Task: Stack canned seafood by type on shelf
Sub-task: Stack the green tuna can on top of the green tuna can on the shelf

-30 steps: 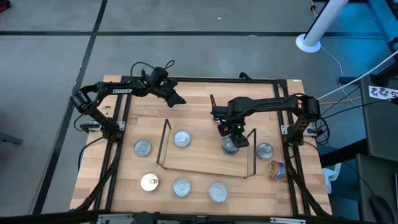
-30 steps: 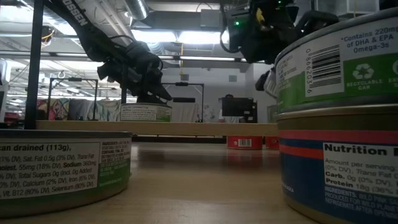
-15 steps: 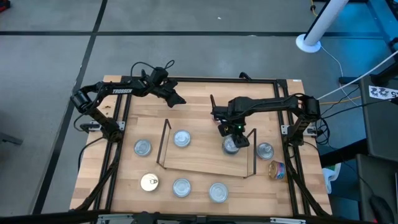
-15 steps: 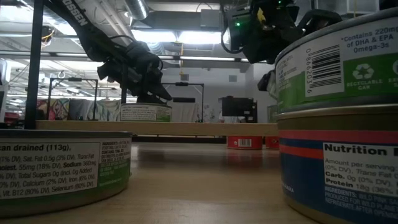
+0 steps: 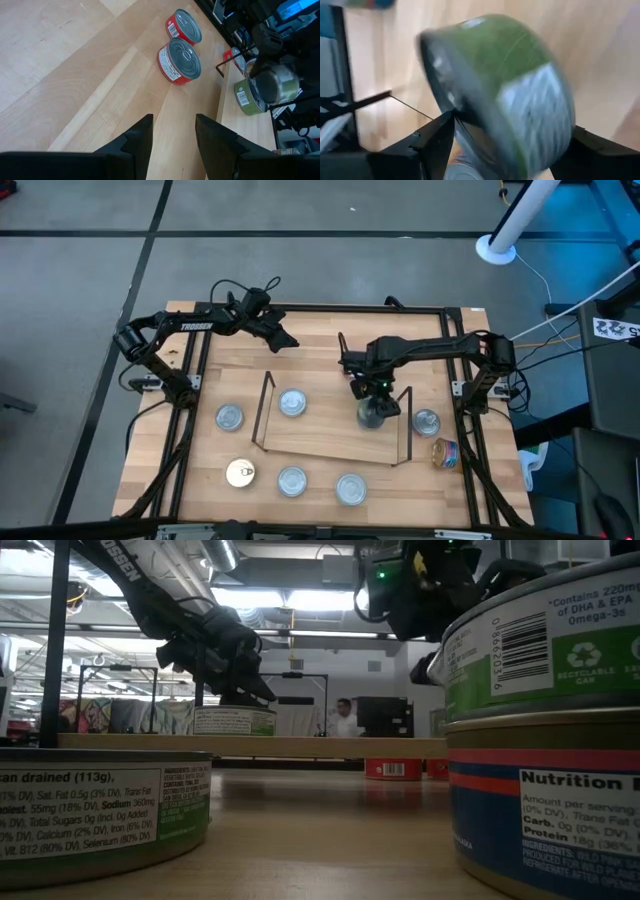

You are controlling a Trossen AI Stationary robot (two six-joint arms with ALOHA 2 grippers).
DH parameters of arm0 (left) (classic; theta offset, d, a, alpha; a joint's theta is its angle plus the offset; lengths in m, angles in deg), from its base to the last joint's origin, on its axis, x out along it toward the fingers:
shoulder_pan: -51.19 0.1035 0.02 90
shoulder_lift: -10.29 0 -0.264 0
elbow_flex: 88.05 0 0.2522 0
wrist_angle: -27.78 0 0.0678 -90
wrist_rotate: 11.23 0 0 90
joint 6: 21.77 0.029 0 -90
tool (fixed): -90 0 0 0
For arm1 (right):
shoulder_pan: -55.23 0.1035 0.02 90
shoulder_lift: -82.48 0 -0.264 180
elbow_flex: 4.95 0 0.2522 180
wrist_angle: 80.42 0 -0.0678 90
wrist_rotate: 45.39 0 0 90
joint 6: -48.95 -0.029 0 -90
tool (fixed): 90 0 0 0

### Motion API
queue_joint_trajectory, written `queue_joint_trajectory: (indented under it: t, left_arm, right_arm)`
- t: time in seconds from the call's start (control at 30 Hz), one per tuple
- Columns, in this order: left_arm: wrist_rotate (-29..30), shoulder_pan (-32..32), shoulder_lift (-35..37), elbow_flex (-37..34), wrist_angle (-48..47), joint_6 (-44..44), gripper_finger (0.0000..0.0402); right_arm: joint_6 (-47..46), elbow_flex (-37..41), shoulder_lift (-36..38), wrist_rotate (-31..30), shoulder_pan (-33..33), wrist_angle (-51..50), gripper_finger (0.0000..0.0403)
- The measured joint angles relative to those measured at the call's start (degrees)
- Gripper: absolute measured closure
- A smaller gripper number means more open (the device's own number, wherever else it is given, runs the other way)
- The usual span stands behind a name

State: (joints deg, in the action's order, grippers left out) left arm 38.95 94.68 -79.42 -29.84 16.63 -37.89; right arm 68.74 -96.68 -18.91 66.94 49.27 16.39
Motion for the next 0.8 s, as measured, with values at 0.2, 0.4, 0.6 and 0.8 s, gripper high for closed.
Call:
queue_joint_trajectory:
  t: [0.2,0.4,0.6,0.8]
  left_arm:
    - [0.00,0.01,0.00,0.00,0.00,0.02,0.0259]
    - [0.00,0.01,0.00,0.00,0.00,0.24,0.0259]
    - [0.00,-0.01,0.00,0.00,0.01,0.24,0.0259]
    - [0.00,-0.01,0.00,0.00,0.02,0.25,0.0259]
  right_arm:
    - [-0.01,-0.03,0.00,-1.54,-0.02,-1.94,0.0134]
    - [-0.04,-0.03,-0.02,2.87,0.00,-2.66,0.0134]
    - [-0.04,-0.03,-0.02,6.83,0.00,-2.71,0.0134]
    - [0.00,-0.03,-0.02,0.05,0.00,-3.94,0.0134]
